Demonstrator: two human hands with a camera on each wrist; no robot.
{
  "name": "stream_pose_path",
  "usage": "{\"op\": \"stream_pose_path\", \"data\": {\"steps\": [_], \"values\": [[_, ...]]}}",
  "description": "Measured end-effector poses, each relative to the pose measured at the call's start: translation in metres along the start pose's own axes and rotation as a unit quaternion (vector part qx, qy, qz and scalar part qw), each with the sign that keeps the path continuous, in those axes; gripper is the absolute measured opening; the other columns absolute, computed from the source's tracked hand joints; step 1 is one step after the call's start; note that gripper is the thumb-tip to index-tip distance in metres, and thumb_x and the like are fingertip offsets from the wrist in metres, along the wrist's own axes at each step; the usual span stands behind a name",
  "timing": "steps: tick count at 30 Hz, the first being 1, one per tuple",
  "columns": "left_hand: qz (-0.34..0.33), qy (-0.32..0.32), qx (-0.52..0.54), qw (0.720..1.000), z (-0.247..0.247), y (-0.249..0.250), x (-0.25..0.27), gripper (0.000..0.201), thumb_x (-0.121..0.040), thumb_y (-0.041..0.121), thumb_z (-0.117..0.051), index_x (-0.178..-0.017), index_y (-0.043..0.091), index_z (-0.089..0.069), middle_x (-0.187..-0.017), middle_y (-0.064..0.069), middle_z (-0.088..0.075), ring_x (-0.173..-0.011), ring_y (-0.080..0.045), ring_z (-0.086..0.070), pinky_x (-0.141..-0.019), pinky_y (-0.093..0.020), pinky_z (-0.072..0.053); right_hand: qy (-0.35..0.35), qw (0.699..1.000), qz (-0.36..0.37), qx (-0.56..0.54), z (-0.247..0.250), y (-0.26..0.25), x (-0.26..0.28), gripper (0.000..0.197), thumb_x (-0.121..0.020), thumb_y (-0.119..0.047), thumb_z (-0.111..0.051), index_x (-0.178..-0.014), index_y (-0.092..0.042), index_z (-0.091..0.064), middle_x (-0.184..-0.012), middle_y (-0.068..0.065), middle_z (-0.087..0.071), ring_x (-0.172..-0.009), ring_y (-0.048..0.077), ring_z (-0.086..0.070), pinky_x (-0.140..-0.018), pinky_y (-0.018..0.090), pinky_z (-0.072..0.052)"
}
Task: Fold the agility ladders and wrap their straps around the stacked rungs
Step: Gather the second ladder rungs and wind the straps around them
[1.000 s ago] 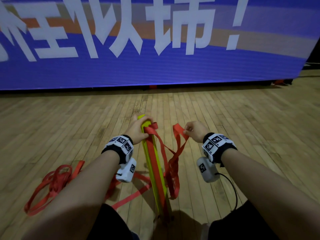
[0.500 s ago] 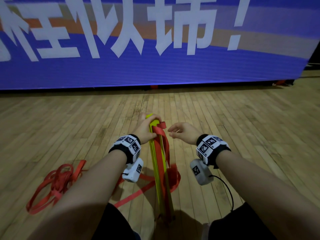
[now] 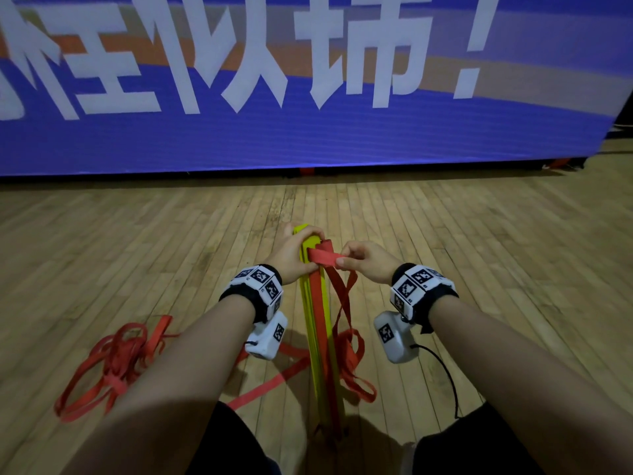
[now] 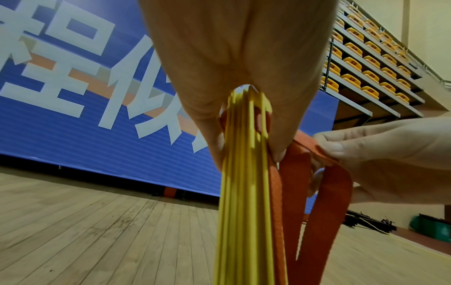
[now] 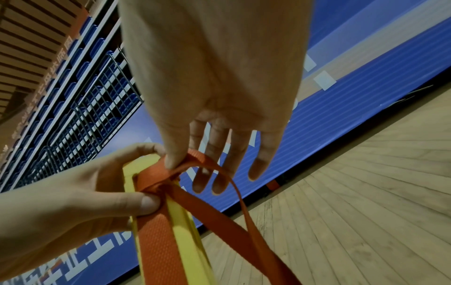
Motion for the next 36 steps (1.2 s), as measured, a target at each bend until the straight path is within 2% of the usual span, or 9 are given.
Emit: {"op": "stream_pose_path", "data": {"steps": [4,10,14,16,19,23,28,33,36], "values": [[0.002,-0.004,0.010,1.000,0.000,0.002,0.000,0.047,-0.075,0.007,-0.074,-0.114,0.022,-0.053,-0.121,-0.006,-0.033,-0.123,-0.028,-0.037,-0.099,-0.033,-0.036,0.022,0.999,-0.004,0.025,0.004,0.003,0.000,0.017,-0.094,-0.016,-0.056,-0.077,-0.017,-0.053,-0.087,0.004,-0.068,-0.087,0.017,-0.063,-0.084,0.030,-0.045],[0.005,-0.001,0.007,1.000,-0.001,0.002,0.000,0.046,-0.076,0.007,-0.073,-0.114,0.022,-0.053,-0.118,-0.003,-0.030,-0.123,-0.029,-0.037,-0.098,-0.034,-0.037,0.044,0.997,-0.014,0.056,0.005,0.005,-0.004,0.026,-0.091,-0.013,-0.059,-0.068,-0.017,-0.047,-0.085,0.003,-0.062,-0.087,0.020,-0.058,-0.075,0.028,-0.043],[0.008,0.002,0.002,1.000,0.000,0.003,0.000,0.047,-0.075,0.006,-0.073,-0.115,0.024,-0.053,-0.118,-0.003,-0.031,-0.122,-0.028,-0.038,-0.100,-0.039,-0.042,0.028,0.999,-0.030,0.010,0.000,0.008,-0.006,0.028,-0.086,-0.011,-0.064,-0.063,-0.017,-0.049,-0.080,-0.001,-0.061,-0.098,0.019,-0.060,-0.084,0.028,-0.042],[0.000,0.004,0.002,1.000,-0.001,0.004,0.000,0.048,-0.075,0.006,-0.072,-0.115,0.025,-0.054,-0.118,-0.002,-0.032,-0.122,-0.028,-0.039,-0.099,-0.041,-0.043,0.008,0.999,-0.051,-0.013,-0.004,0.012,-0.007,0.026,-0.087,-0.018,-0.066,-0.066,-0.018,-0.050,-0.076,-0.002,-0.058,-0.086,0.017,-0.057,-0.081,0.029,-0.041],[-0.010,-0.001,0.017,1.000,-0.003,0.008,0.000,0.048,-0.076,0.004,-0.070,-0.117,0.021,-0.054,-0.118,-0.003,-0.032,-0.119,-0.025,-0.041,-0.090,-0.030,-0.046,-0.022,0.994,-0.065,-0.084,-0.012,0.012,-0.005,0.021,-0.087,-0.024,-0.068,-0.074,-0.018,-0.052,-0.076,-0.003,-0.061,-0.078,0.010,-0.058,-0.078,0.023,-0.041],[-0.018,-0.006,0.022,1.000,-0.003,0.010,0.000,0.047,-0.076,0.002,-0.069,-0.118,0.018,-0.054,-0.123,-0.008,-0.034,-0.119,-0.024,-0.040,-0.087,-0.024,-0.041,-0.050,0.988,-0.077,-0.125,-0.013,0.006,0.003,0.021,-0.092,-0.018,-0.060,-0.075,-0.017,-0.047,-0.076,-0.005,-0.059,-0.070,0.006,-0.058,-0.056,0.005,-0.038],[-0.021,-0.016,0.025,0.999,-0.002,0.014,0.000,0.046,-0.077,0.003,-0.069,-0.118,0.018,-0.055,-0.119,-0.009,-0.036,-0.110,-0.017,-0.038,-0.086,-0.022,-0.036,-0.078,0.985,-0.086,-0.123,-0.016,0.007,0.004,0.014,-0.092,-0.027,-0.059,-0.095,-0.017,-0.050,-0.087,-0.006,-0.054,-0.067,0.006,-0.052,-0.061,0.021,-0.029],[-0.025,-0.022,0.033,0.999,-0.004,0.016,0.000,0.045,-0.077,0.003,-0.069,-0.117,0.019,-0.055,-0.119,-0.008,-0.037,-0.110,-0.018,-0.040,-0.086,-0.021,-0.036,-0.072,0.985,-0.090,-0.127,-0.015,0.006,0.004,0.017,-0.093,-0.020,-0.058,-0.098,-0.009,-0.046,-0.081,-0.002,-0.049,-0.064,0.008,-0.044,-0.046,0.006,-0.034],[-0.027,-0.028,0.035,0.999,-0.005,0.016,0.000,0.046,-0.076,0.003,-0.069,-0.116,0.020,-0.055,-0.119,-0.008,-0.037,-0.112,-0.021,-0.043,-0.089,-0.025,-0.040,-0.071,0.984,-0.094,-0.131,-0.015,0.009,0.003,0.020,-0.093,-0.018,-0.057,-0.105,-0.008,-0.045,-0.093,0.000,-0.053,-0.076,0.004,-0.048,-0.052,0.005,-0.035]]}}
Point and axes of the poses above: each hand's wrist, its own x-axis away from the middle knuckle, its own z-axis out of the back of the hand, y = z × x, the point moved 6 cm from there along -x, towards the middle knuckle
